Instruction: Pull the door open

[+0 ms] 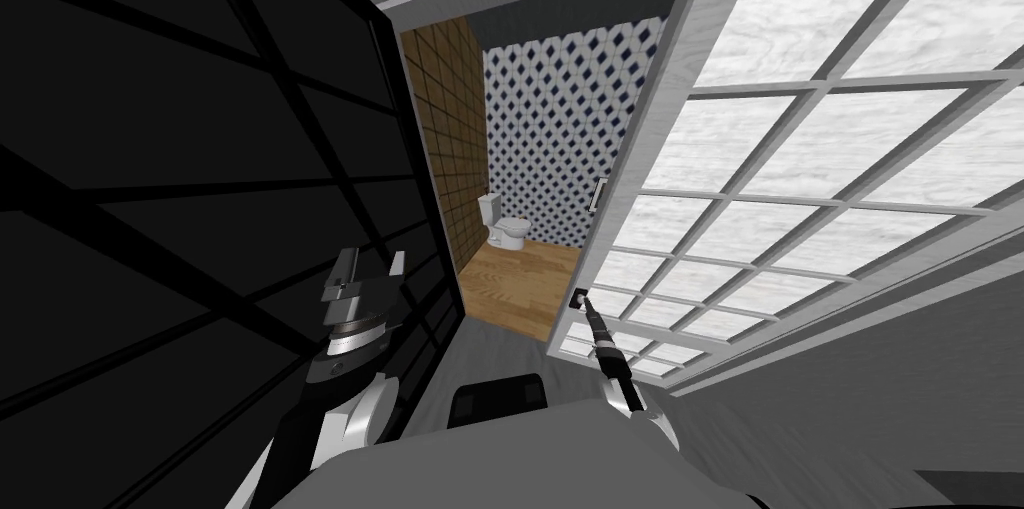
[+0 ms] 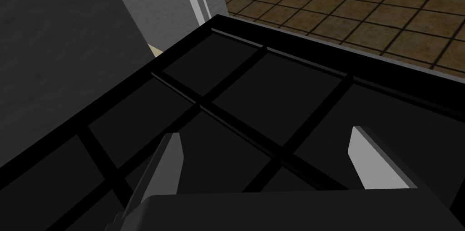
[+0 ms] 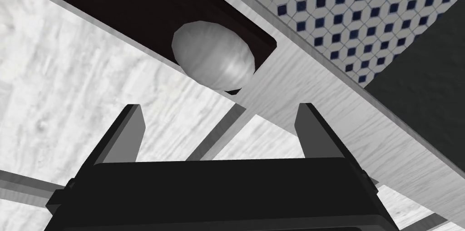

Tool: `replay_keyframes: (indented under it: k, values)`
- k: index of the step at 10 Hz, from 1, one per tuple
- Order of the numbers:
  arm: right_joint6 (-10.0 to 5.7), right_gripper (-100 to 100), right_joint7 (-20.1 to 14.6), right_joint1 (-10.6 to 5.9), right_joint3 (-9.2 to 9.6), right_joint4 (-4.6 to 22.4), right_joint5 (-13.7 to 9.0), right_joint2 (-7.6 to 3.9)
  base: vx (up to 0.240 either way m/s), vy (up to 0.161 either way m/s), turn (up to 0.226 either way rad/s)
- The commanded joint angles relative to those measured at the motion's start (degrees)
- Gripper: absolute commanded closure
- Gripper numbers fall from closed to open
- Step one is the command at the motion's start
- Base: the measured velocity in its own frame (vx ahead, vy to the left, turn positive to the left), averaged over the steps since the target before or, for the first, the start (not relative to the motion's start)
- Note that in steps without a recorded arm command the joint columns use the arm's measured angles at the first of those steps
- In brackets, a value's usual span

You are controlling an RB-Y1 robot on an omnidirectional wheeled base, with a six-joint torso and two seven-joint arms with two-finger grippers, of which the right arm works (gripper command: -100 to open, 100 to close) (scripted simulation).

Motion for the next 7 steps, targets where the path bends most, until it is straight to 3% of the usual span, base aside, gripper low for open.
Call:
replay_keyframes:
  k: [1, 7]
  values:
    - [0.00, -100, 2.9, -0.09, -0.48, 0.2, 0.6, 0.05, -0.036, 0.020, -0.002]
    - [0.05, -100, 10.9, -0.28, -1.51, 0.6, 1.8, 0.18, -0.027, 0.020, -0.002]
